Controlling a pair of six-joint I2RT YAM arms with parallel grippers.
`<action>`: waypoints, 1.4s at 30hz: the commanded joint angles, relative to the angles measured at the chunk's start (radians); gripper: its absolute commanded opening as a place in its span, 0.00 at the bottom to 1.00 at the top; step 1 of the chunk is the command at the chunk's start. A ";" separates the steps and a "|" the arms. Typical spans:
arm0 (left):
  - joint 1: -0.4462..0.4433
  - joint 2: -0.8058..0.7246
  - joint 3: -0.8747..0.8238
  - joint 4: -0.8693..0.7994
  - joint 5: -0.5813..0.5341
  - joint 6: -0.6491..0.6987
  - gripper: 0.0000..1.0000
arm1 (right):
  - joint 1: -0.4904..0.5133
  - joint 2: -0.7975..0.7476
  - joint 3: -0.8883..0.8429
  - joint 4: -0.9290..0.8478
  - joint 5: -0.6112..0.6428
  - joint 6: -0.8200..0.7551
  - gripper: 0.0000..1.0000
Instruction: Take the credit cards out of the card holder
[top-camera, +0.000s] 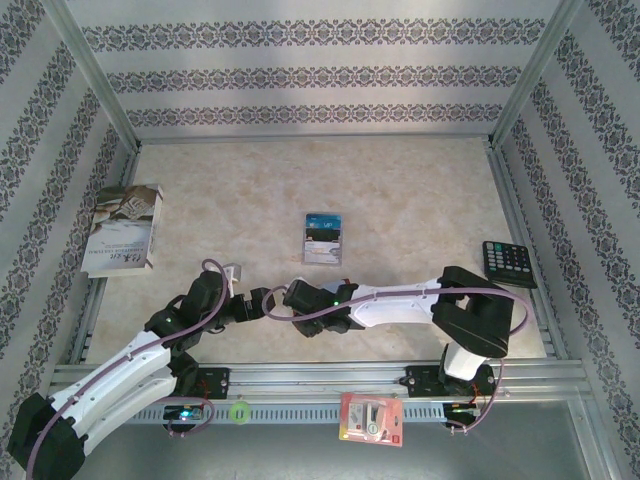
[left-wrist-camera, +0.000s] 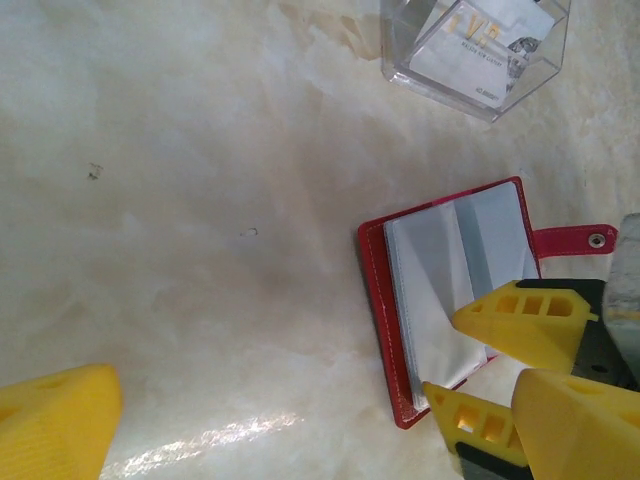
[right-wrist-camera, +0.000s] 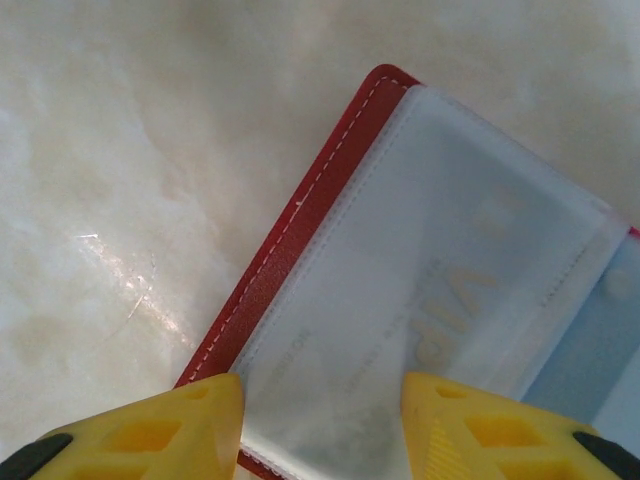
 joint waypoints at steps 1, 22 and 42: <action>0.014 -0.010 -0.006 0.033 -0.003 -0.003 1.00 | 0.010 0.041 0.025 -0.039 0.012 0.012 0.46; -0.120 0.235 -0.013 0.383 0.063 -0.050 0.37 | -0.042 -0.123 -0.169 0.331 -0.081 0.158 0.00; -0.256 0.575 0.035 0.594 -0.005 -0.107 0.00 | -0.054 -0.176 -0.263 0.465 -0.095 0.223 0.00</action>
